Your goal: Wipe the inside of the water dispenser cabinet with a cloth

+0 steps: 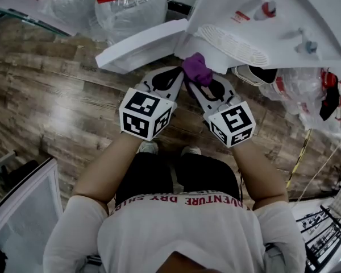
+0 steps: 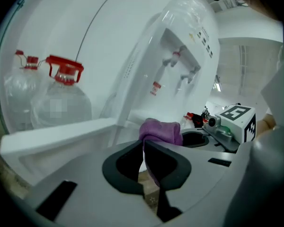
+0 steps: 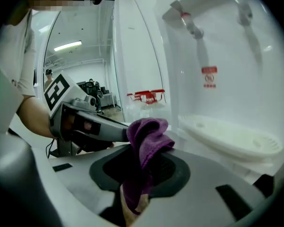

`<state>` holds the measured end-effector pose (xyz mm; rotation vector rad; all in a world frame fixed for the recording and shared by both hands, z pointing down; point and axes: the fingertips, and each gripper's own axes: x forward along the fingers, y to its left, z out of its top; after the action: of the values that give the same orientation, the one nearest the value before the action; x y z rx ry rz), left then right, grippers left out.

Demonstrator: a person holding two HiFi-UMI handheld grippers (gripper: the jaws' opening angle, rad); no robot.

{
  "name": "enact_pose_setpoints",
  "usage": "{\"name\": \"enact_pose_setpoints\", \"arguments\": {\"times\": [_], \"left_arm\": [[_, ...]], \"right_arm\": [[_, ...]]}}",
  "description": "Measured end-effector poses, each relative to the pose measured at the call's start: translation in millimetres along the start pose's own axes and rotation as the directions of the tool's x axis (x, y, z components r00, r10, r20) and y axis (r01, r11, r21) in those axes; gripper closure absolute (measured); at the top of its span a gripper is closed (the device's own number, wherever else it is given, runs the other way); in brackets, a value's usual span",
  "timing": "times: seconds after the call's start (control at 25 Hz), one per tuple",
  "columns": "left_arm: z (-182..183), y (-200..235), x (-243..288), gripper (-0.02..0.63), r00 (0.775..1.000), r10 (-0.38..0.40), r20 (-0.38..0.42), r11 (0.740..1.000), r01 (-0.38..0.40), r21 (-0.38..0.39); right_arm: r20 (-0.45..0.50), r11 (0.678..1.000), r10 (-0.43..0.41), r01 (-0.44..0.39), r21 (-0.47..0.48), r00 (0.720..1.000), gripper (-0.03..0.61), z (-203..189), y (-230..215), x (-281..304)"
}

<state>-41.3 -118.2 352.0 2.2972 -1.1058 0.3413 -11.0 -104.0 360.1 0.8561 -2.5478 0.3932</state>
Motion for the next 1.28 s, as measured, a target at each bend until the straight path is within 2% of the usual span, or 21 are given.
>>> {"name": "enact_pose_setpoints", "arguments": {"times": [0.16,0.32,0.4,0.6,0.8,0.92,1.08,1.16,1.28], "left_arm": [[56.7,-33.1,-63.0,0.579,1.000,-0.017,0.002,1.000,0.017,0.013],[116.8,-63.2,-135.2,0.578,1.000,-0.024,0.011,0.999,0.024,-0.023],[147.4,-80.2,-170.2,0.578,0.999,-0.033,0.016,0.999,0.033,-0.028],[231.7,-120.3,-243.2,0.578,0.996,-0.090,0.024,0.996,0.090,0.017],[304.4,-151.2,-298.8,0.578,0.989,-0.136,0.053,0.988,0.132,0.084],[328.0,-172.2,-331.5,0.578,0.987,-0.138,0.086,0.988,0.130,0.089],[342.7,-213.2,-371.3,0.578,0.985,-0.116,0.125,0.988,0.102,0.113],[347.8,-240.3,-389.2,0.578,0.983,-0.097,0.153,0.988,0.076,0.136],[346.2,-289.4,-414.0,0.579,0.975,-0.113,0.190,0.982,0.081,0.168]], "right_arm": [[0.004,1.000,0.003,-0.003,0.017,1.000,0.473,70.0,28.1,-47.4],[0.042,0.995,0.015,-0.020,0.103,0.999,0.474,150.0,62.5,-97.0],[0.054,0.994,0.021,-0.027,0.106,0.998,0.473,192.1,83.4,-120.7],[0.095,0.992,0.012,-0.024,0.126,0.995,0.473,295.9,116.1,-180.0],[0.151,0.997,-0.042,0.032,0.069,0.988,0.473,383.2,135.5,-238.9],[0.207,0.996,-0.026,0.008,0.085,0.978,0.472,416.5,156.7,-271.5],[0.293,0.998,0.017,-0.033,0.050,0.956,0.474,444.4,190.7,-326.7],[0.343,0.998,0.027,-0.044,0.041,0.939,0.474,450.3,204.4,-363.2],[0.385,0.999,-0.011,-0.007,0.046,0.923,0.473,443.1,219.6,-415.7]]}}
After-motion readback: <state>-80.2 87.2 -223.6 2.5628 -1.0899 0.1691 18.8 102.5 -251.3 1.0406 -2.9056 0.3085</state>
